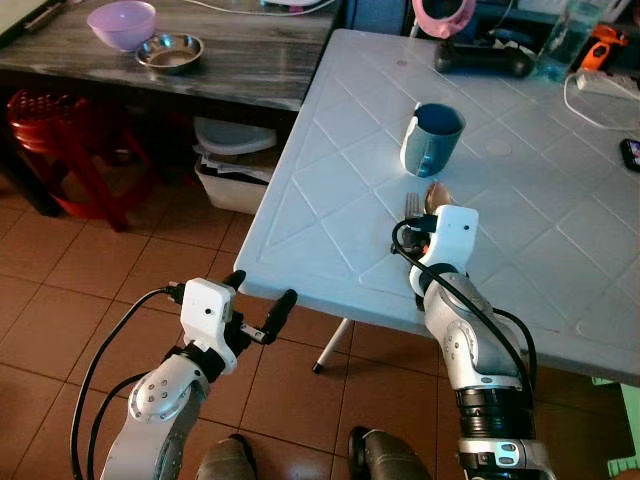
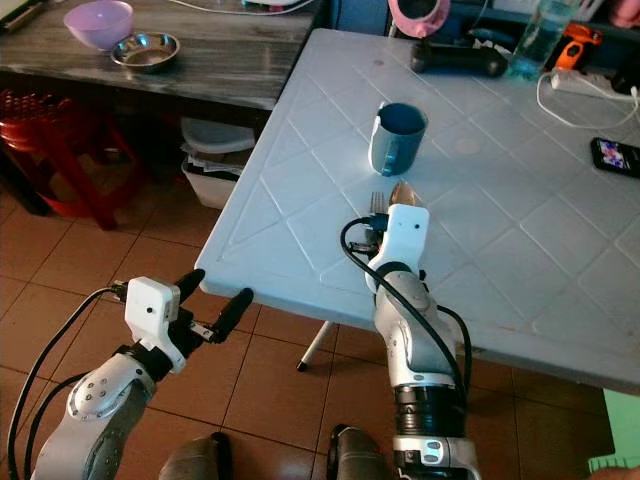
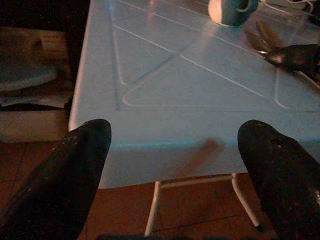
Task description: Setting the table
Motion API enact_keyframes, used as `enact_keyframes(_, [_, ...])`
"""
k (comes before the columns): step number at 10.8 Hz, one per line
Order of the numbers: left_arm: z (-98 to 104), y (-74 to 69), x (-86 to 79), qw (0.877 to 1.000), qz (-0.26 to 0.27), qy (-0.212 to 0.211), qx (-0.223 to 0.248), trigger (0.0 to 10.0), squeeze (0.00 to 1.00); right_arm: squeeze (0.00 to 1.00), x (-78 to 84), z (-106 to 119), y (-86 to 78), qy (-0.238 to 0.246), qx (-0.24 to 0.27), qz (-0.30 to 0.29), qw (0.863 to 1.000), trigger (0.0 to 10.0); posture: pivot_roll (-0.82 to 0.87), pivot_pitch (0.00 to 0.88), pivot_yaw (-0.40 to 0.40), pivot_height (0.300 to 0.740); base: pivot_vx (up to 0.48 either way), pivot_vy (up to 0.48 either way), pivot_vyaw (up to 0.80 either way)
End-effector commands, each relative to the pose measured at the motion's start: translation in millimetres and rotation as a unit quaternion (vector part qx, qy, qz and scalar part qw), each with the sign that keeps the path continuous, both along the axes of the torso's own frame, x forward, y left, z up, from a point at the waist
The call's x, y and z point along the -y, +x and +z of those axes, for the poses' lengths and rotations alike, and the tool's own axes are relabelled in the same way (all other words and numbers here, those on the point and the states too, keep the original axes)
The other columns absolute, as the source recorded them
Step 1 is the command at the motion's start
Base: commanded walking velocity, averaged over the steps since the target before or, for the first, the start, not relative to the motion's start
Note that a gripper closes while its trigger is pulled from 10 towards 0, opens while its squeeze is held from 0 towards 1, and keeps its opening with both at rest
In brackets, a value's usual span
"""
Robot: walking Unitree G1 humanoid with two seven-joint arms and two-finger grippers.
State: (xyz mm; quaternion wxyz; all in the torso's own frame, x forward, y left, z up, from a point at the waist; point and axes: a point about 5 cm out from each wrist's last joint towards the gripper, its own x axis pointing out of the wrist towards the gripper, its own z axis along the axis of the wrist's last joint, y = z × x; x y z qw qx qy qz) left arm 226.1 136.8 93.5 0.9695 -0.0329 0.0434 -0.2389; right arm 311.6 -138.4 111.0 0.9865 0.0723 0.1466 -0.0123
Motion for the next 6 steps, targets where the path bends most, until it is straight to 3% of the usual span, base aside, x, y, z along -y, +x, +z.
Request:
enact_keyframes(1, [-4,6.5,-8.4,0.999,0.032,0.014,-0.009,10.0,0.00,0.00,-7.7,-25,-11.7,0.000,-0.052,0.026,0.998,0.0,0.01,0.172,0.003,0.740,0.000,0.000,0.00])
enact_keyframes(3, [-6,13.1,-8.2,0.999,0.043,0.020,-0.007,10.0,0.00,0.00,-23.2,-14,-11.3,0.035,-0.020,0.055,0.998,0.0,0.00,0.162,0.006,0.740,0.000,0.000,0.00])
enact_keyframes(5, [-4,20.0,-5.7,0.998,0.051,0.028,0.004,10.0,0.00,0.00,-27.8,-6,-13.2,0.050,0.008,0.069,0.996,0.0,-0.01,0.156,0.001,0.740,0.000,0.480,0.00])
enact_keyframes(6, [-3,24.7,-7.2,0.997,0.064,0.043,0.015,10.0,0.00,0.00,-30.3,5,-12.0,0.035,0.037,0.081,0.995,0.0,-0.02,0.155,0.000,0.740,0.000,0.480,0.00])
